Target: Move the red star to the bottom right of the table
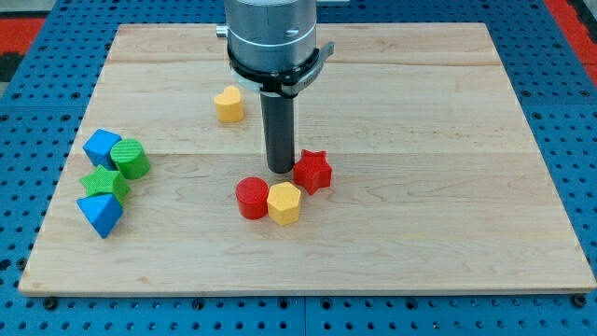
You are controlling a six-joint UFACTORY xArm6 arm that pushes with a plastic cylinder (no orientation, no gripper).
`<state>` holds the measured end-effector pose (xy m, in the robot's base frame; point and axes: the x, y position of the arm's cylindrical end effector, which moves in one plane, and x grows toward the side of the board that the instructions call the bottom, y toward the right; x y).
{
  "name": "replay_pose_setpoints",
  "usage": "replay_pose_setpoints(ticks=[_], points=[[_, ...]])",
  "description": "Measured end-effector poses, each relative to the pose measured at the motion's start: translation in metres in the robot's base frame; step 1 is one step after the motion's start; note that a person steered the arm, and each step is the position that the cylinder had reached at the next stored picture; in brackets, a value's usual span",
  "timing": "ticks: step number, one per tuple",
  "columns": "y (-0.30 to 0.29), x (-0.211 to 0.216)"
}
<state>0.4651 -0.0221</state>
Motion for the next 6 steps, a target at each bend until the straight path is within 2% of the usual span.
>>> replay_pose_setpoints(ticks=[2, 3, 4, 5, 6], points=[[0.009, -0.019], [-0.013, -0.022], [0.005, 0.002], [0.088, 0.005], [0.116, 0.009]])
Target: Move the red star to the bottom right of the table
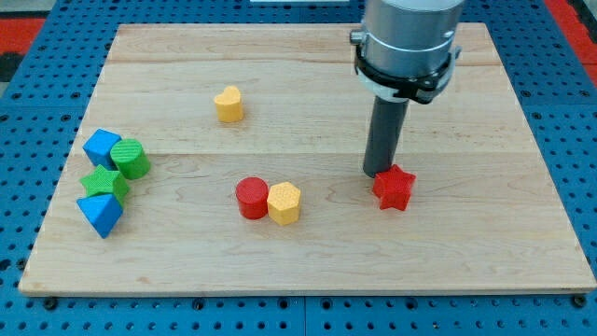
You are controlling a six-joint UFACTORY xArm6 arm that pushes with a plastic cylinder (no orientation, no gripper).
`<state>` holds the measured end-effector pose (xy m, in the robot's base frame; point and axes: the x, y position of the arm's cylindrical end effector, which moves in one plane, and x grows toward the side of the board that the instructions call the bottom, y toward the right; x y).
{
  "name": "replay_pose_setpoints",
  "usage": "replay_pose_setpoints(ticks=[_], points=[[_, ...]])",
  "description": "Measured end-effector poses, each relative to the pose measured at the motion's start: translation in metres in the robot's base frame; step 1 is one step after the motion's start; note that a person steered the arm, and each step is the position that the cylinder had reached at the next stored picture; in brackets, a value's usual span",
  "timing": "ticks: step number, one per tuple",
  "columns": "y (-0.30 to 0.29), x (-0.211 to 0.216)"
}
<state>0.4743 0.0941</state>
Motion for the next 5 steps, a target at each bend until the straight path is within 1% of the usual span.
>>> replay_pose_setpoints(ticks=[4, 5], points=[[0.001, 0.003], [-0.003, 0.040]])
